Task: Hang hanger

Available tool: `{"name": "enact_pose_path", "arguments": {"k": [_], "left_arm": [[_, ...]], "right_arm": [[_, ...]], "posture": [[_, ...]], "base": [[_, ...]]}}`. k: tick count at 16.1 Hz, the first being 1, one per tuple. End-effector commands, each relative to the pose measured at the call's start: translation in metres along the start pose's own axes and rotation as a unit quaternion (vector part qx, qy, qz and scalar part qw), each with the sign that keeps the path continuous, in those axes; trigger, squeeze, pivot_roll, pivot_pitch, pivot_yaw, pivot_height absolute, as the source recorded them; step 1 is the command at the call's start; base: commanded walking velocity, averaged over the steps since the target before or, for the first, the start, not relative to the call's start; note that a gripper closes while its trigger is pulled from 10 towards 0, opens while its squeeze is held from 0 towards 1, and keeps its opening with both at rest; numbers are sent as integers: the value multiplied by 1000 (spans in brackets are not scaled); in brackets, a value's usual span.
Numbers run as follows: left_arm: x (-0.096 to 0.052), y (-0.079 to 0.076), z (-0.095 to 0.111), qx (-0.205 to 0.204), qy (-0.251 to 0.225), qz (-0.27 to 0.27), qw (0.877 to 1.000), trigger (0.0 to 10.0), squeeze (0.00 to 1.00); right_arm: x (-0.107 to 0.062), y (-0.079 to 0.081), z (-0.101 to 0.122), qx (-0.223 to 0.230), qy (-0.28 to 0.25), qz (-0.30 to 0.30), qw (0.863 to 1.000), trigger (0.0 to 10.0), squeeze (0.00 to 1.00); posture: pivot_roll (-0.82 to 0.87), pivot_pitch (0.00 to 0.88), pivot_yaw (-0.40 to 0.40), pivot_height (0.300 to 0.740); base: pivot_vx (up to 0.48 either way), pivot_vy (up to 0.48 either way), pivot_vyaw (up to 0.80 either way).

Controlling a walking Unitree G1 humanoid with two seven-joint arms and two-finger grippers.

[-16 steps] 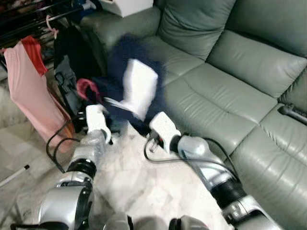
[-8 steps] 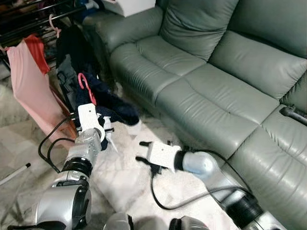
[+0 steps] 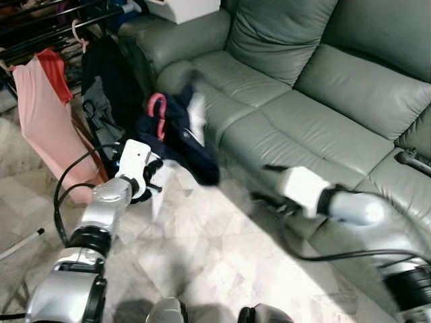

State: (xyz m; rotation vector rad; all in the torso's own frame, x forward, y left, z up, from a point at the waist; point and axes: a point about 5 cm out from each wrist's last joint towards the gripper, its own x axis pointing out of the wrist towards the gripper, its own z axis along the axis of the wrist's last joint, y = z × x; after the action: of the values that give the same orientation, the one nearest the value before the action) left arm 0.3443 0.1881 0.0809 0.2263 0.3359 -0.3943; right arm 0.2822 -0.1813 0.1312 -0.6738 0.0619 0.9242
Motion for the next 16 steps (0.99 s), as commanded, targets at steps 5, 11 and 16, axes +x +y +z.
{"name": "enact_pose_path", "arguments": {"k": [5, 11, 16], "left_arm": [[-16, -3, -6, 160, -2, -138, 977, 0, 0], [-28, -29, -7, 255, -38, -276, 926, 0, 0], [-32, -49, 0, 288, -80, -337, 893, 0, 0]], "right_arm": [[-21, -29, 1, -67, 7, 21, 998, 10000, 1000], [-29, -51, 1, -81, 15, 58, 995, 10000, 1000], [-16, -55, -8, -51, 20, 112, 992, 10000, 1000]], "posture": [[-42, 59, 61, 740], [-45, 67, 57, 740], [-44, 71, 55, 740]], "base": [[0, 0, 0], [0, 0, 0], [0, 0, 0]]}}
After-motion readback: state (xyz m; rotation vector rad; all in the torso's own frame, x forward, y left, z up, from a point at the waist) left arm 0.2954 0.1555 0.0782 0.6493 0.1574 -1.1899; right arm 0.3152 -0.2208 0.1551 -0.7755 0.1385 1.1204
